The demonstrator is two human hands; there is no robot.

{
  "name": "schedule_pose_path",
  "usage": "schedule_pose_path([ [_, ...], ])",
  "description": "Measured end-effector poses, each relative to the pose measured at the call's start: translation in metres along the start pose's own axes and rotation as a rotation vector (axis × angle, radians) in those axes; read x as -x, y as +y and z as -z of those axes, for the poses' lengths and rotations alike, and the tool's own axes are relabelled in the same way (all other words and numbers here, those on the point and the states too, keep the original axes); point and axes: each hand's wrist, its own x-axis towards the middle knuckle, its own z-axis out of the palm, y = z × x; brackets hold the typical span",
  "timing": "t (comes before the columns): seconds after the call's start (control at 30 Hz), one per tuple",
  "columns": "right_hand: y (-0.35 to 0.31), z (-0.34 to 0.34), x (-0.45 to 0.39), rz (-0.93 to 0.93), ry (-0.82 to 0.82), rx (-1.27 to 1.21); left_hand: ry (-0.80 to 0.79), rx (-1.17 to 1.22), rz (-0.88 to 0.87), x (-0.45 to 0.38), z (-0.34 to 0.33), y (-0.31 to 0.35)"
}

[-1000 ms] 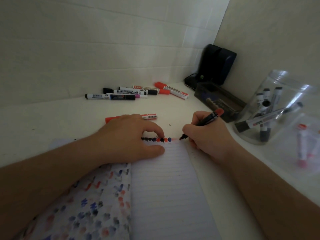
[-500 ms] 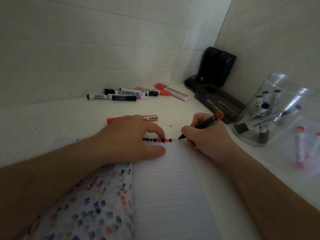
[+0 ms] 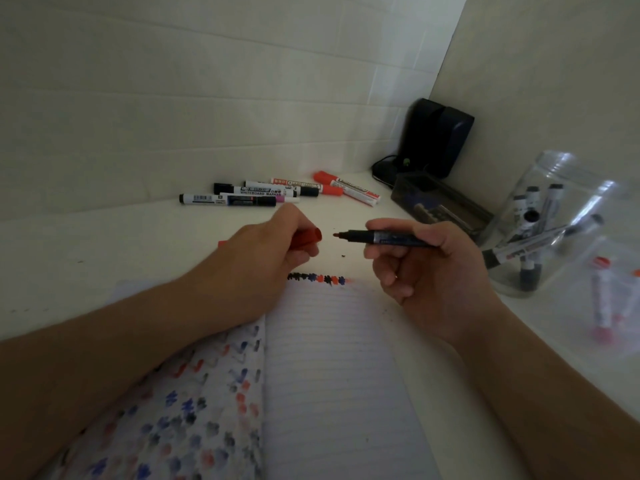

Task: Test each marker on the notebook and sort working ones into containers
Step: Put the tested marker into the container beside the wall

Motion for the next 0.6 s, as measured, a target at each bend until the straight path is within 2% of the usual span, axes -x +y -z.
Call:
schedule_pose_path([
  [0.4, -0.001, -0.012, -0.001, -0.079, 0.093, 0.214, -0.005, -0.096, -0.044, -0.001, -0.001, 0.004],
  [0.6, -0.006, -0.014, 0.01, 0.015, 0.097, 0.351, 0.066, -0.131, -0.161, 0.006, 0.004, 0.013],
])
